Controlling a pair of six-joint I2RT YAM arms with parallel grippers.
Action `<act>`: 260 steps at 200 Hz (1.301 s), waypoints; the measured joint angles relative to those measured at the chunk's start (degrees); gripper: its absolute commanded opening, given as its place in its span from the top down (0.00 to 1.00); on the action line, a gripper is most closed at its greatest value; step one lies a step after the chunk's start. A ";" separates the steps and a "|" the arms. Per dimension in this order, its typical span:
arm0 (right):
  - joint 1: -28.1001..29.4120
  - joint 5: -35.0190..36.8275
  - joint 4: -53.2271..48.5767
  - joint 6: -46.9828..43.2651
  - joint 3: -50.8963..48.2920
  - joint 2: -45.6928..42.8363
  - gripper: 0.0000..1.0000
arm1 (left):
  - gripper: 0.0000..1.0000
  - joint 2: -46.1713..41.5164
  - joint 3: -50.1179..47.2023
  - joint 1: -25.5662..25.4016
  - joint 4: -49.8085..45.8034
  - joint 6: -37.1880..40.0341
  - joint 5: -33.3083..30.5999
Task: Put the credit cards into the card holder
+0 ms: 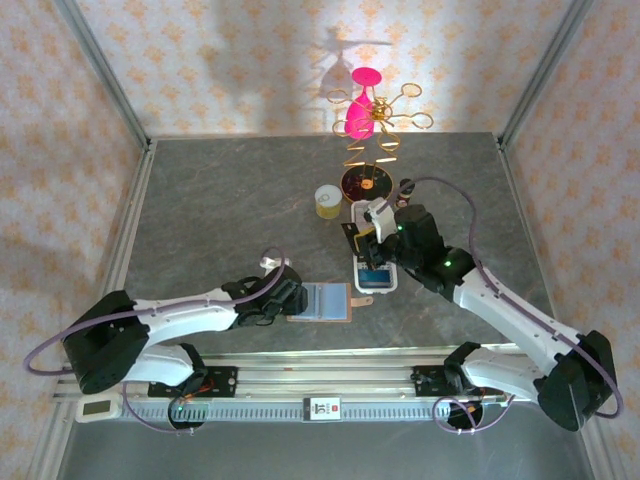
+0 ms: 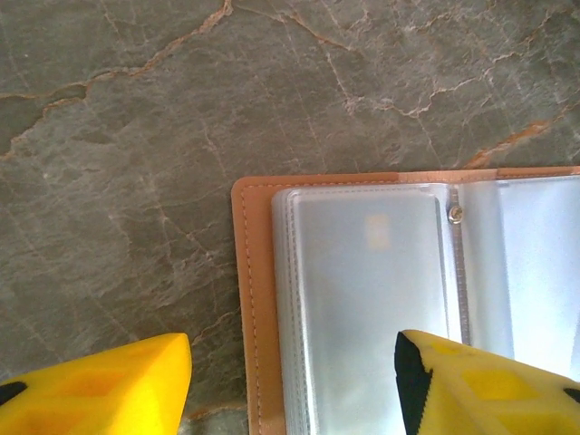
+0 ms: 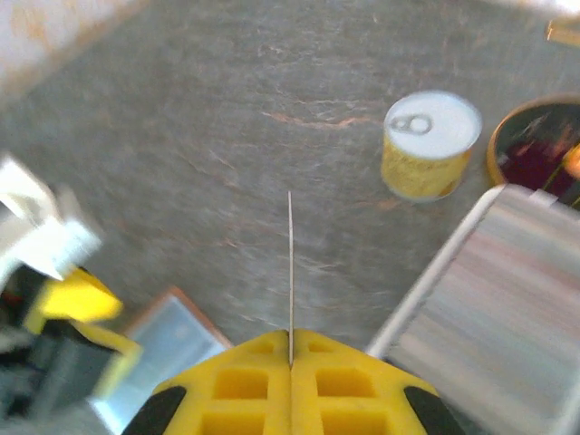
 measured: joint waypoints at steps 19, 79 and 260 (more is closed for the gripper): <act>0.98 -1.53 5.75 14.64 -5.49 -0.81 1.00 | 0.37 1.88 1.25 -0.61 -0.61 -0.28 -0.31; 5.57 -1.70 16.76 44.06 -21.73 -2.36 1.00 | 0.45 5.25 2.89 -1.70 -1.05 -1.29 -0.37; 14.75 1.66 33.40 57.13 -22.10 17.44 1.00 | 0.64 4.09 -0.68 -2.08 4.09 -3.74 -0.24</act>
